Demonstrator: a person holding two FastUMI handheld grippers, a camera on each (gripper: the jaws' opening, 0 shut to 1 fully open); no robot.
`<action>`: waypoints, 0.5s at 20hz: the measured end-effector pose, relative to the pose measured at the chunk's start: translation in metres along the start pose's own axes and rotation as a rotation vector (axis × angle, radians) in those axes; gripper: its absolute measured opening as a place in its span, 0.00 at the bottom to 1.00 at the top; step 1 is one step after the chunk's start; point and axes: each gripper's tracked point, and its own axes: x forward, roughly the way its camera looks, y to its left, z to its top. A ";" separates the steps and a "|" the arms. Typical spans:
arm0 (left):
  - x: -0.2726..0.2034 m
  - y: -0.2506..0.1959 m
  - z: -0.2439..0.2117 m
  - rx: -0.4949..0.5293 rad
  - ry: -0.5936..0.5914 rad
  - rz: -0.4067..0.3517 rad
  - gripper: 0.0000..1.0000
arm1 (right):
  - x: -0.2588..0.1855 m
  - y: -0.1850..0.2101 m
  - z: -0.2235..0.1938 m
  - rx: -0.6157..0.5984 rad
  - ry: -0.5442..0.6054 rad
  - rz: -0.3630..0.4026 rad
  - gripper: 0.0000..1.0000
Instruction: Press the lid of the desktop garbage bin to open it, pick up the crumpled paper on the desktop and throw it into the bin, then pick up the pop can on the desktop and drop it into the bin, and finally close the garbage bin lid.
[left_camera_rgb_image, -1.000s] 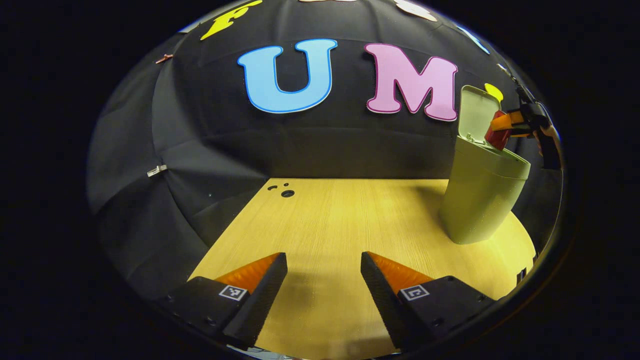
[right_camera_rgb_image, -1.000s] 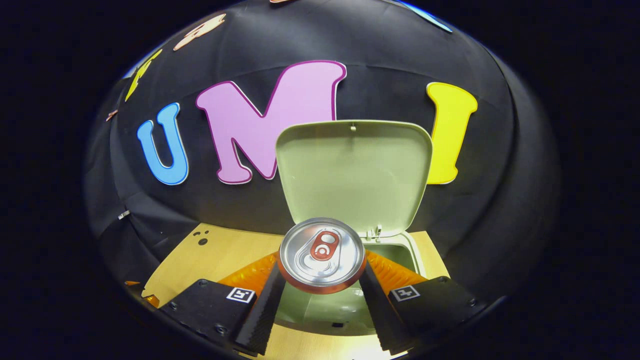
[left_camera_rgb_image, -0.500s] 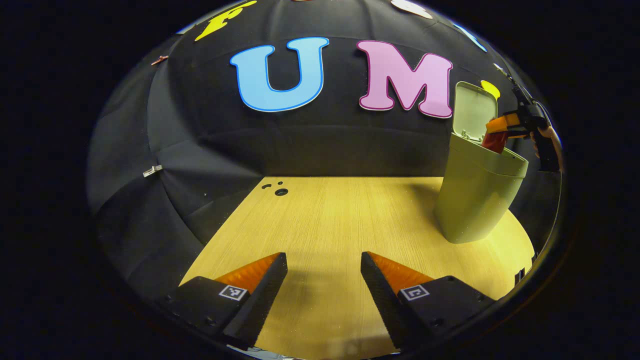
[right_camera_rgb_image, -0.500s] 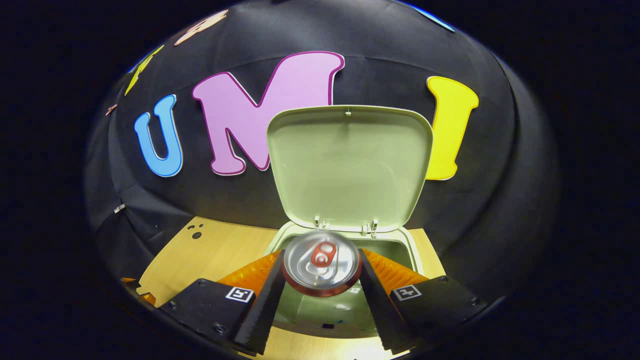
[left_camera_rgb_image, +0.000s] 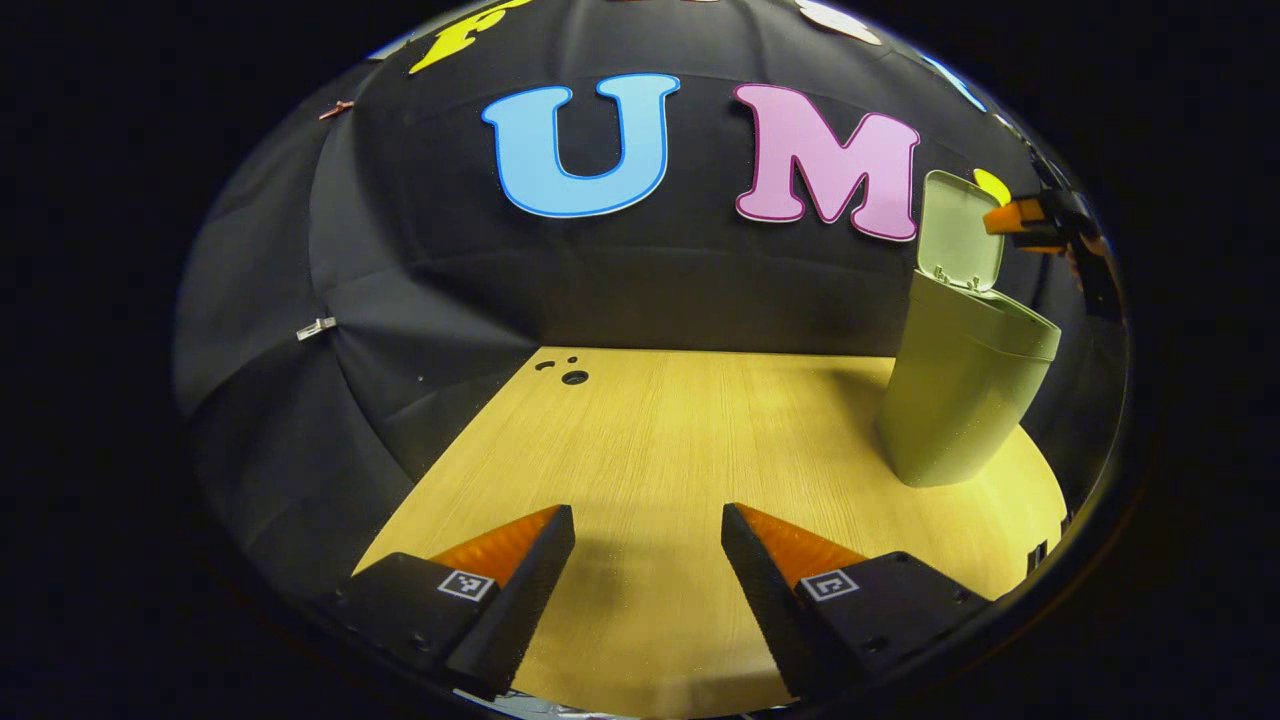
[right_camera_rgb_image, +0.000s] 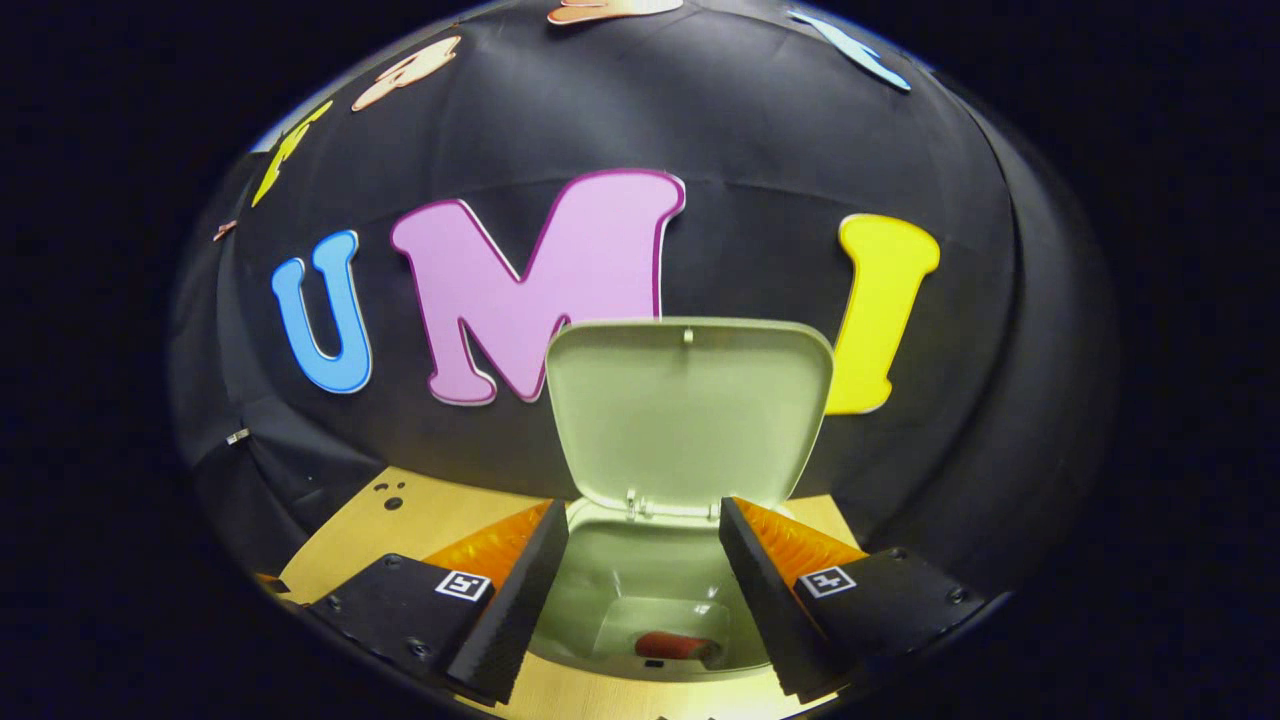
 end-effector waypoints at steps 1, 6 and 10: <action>-0.001 0.000 -0.001 -0.003 0.000 -0.001 0.95 | 0.000 -0.003 0.012 -0.030 -0.025 -0.010 0.95; -0.005 0.001 -0.007 -0.007 0.000 -0.002 0.96 | -0.009 -0.005 0.070 -0.025 -0.124 -0.024 0.95; -0.012 0.007 -0.011 -0.024 -0.002 0.009 0.96 | -0.002 -0.011 0.105 -0.017 -0.171 -0.041 0.95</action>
